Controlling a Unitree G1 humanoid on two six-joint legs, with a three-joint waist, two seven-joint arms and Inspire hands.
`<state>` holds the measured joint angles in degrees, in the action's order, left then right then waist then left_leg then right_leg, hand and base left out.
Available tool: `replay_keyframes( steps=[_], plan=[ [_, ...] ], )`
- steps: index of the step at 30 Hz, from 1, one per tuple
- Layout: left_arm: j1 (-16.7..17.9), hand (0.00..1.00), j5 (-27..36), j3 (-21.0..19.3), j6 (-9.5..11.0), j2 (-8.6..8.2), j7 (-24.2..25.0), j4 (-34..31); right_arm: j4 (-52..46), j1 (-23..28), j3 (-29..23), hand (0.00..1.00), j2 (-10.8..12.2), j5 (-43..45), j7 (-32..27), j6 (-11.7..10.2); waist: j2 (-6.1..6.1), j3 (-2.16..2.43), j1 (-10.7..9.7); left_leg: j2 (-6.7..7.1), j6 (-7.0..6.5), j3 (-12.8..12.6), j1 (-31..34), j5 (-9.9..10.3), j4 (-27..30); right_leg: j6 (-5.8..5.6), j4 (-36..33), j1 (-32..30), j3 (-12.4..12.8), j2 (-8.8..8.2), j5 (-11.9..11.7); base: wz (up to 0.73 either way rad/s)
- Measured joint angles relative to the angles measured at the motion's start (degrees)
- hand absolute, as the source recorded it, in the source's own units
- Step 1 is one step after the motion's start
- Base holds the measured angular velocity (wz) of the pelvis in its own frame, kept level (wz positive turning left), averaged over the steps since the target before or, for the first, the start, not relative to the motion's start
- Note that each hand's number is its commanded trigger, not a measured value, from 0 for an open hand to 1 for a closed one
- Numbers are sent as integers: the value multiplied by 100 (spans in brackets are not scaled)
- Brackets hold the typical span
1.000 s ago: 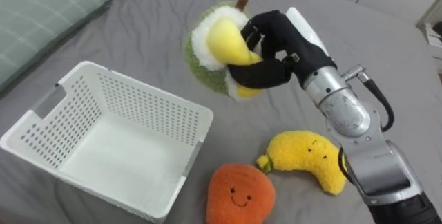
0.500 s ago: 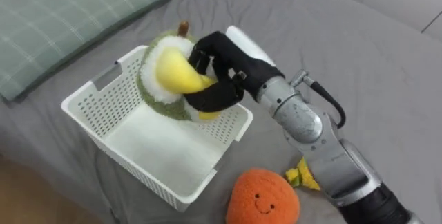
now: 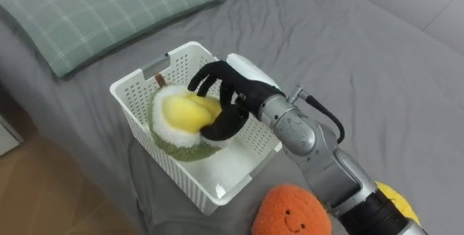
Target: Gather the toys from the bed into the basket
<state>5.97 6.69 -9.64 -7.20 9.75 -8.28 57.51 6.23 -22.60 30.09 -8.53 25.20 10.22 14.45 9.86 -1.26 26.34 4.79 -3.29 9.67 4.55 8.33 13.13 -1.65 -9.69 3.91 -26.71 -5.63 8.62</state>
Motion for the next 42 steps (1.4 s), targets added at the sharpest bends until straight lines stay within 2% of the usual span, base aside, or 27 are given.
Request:
replay_keyframes(
  steps=[5,11,16,21,29,35,40,42],
  plan=[
    [3,0,56,5,-1,-5,-10,18,-1,0,0,0,-10,-3,8,-4,-5,-2,-32,-7,-2,-7,-23,-4,-18,-1,3,7,48,6,0,0],
    [-13,0,55,79,-1,-3,-8,13,-1,0,0,0,-83,5,5,-6,-17,-11,-194,-8,-1,-19,-16,-3,-18,-3,6,-5,182,22,-1,0],
    [-31,0,58,99,2,-5,-28,-17,-7,0,-2,0,-101,168,4,-6,-45,-19,-313,-18,0,-37,-21,-3,-28,-5,10,-30,431,48,-2,-1],
    [-42,0,59,99,4,-8,-165,-21,-7,0,-3,0,-130,252,-28,-15,-66,-13,-320,-32,1,-84,-17,-3,-44,-5,10,-74,615,67,-2,-5],
    [-43,0,53,85,3,-11,-258,-24,-24,0,-60,0,-185,213,-91,-15,-120,-12,-330,-28,-4,-95,-8,0,-38,-11,1,-87,627,55,-6,0],
    [44,0,58,59,2,-27,-269,-20,-26,20,-686,0,-313,-519,-227,-75,-222,27,-428,-24,-38,-206,-66,-17,-37,-28,-12,-81,621,18,-15,-7],
    [140,0,13,37,1,-23,-285,2,14,89,-1169,0,-581,-983,-547,-142,-243,36,-749,-36,-56,-334,-135,-13,-62,-46,-13,-61,727,6,-24,-10],
    [143,0,-1,15,1,-29,-275,0,84,156,-1402,0,-671,-1044,-632,-207,-235,41,-770,-62,-60,-462,-204,-15,-125,-53,-14,-75,845,17,-34,-32]
  ],
)
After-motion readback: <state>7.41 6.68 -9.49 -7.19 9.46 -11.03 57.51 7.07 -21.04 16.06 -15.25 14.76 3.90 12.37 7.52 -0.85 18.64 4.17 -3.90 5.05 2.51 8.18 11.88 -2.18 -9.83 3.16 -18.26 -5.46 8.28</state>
